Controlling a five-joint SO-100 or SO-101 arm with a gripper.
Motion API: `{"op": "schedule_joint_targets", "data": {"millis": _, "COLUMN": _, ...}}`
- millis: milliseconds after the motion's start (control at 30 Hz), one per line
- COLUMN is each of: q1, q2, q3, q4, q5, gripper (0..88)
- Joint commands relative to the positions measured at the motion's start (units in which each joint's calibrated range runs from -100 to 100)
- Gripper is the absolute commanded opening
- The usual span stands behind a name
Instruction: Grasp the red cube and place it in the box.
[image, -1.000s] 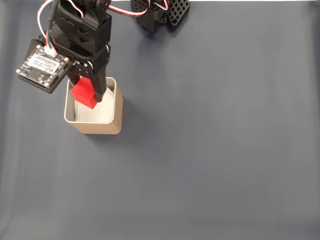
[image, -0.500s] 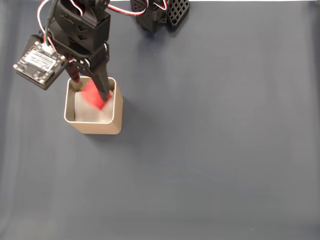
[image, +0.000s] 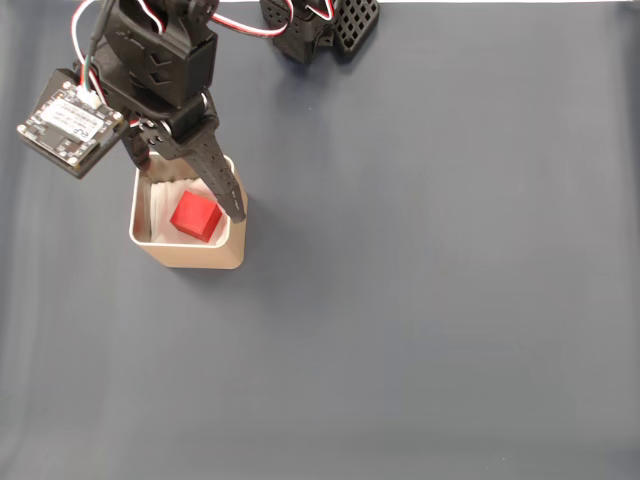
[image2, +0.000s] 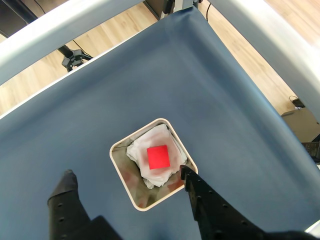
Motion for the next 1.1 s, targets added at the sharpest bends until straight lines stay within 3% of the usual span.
{"op": "schedule_joint_targets", "data": {"millis": 0, "q1": 0.3, "q2": -2.1, "q3": -0.3, "q4": -1.0, "q5": -0.3, "gripper": 49.2}}
{"op": "schedule_joint_targets", "data": {"millis": 467, "q1": 0.0, "q2": -2.1, "q3": -0.3, "q4": -2.2, "q5": -0.1, "gripper": 47.6}}
{"op": "schedule_joint_targets", "data": {"millis": 567, "q1": -0.3, "q2": -2.1, "q3": -0.3, "q4": -2.2, "q5": 0.0, "gripper": 38.8}}
{"op": "schedule_joint_targets", "data": {"millis": 800, "q1": -2.4, "q2": -2.7, "q3": -0.9, "q4": -2.6, "q5": 0.8, "gripper": 8.7}}
{"op": "schedule_joint_targets", "data": {"millis": 933, "q1": -3.8, "q2": -3.6, "q3": -0.9, "q4": -3.1, "q5": 2.0, "gripper": 1.2}}
{"op": "schedule_joint_targets", "data": {"millis": 1067, "q1": -5.9, "q2": -5.1, "q3": 0.6, "q4": -3.4, "q5": 3.3, "gripper": 0.3}}
